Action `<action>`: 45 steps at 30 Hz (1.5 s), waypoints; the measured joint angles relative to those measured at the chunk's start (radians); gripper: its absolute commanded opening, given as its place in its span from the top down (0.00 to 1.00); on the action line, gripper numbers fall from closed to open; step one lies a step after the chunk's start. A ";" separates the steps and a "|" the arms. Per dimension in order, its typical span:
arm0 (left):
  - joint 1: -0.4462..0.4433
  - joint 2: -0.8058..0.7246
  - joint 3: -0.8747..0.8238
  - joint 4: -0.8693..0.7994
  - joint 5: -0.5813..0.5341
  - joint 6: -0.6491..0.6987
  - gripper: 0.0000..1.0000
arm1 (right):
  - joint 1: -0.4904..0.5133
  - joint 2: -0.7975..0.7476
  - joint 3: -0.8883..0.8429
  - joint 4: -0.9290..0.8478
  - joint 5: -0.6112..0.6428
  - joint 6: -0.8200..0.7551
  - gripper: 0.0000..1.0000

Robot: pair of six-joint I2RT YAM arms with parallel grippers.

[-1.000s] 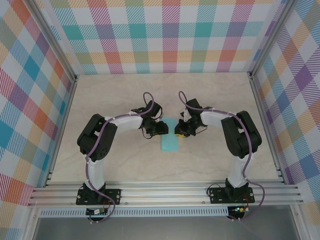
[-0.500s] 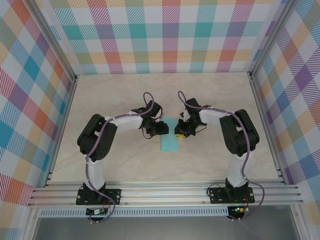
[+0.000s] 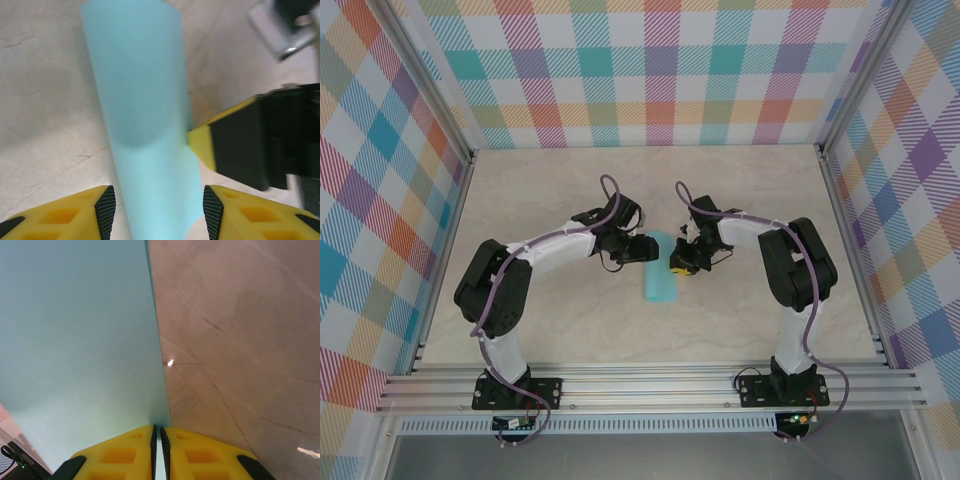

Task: Fold a paper plane with a square sheet of paper (fold left side to right side)
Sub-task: First fold the square sheet of paper in half at the center of the table.

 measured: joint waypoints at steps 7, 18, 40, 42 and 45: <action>0.000 0.023 0.000 0.043 0.101 -0.013 0.62 | 0.000 0.001 0.001 -0.001 0.000 0.000 0.87; 0.000 0.109 0.000 0.074 0.173 -0.015 0.65 | 0.000 0.002 0.002 -0.002 0.000 0.000 0.87; 0.010 0.158 -0.023 0.058 0.094 -0.008 0.67 | 0.000 0.005 0.009 -0.014 0.004 -0.007 0.87; 0.013 0.158 -0.029 0.067 0.096 -0.008 0.66 | 0.000 0.006 0.009 -0.015 0.004 -0.008 0.87; 0.018 0.152 -0.043 0.084 0.106 -0.008 0.65 | 0.000 0.007 0.011 -0.016 0.004 -0.008 0.87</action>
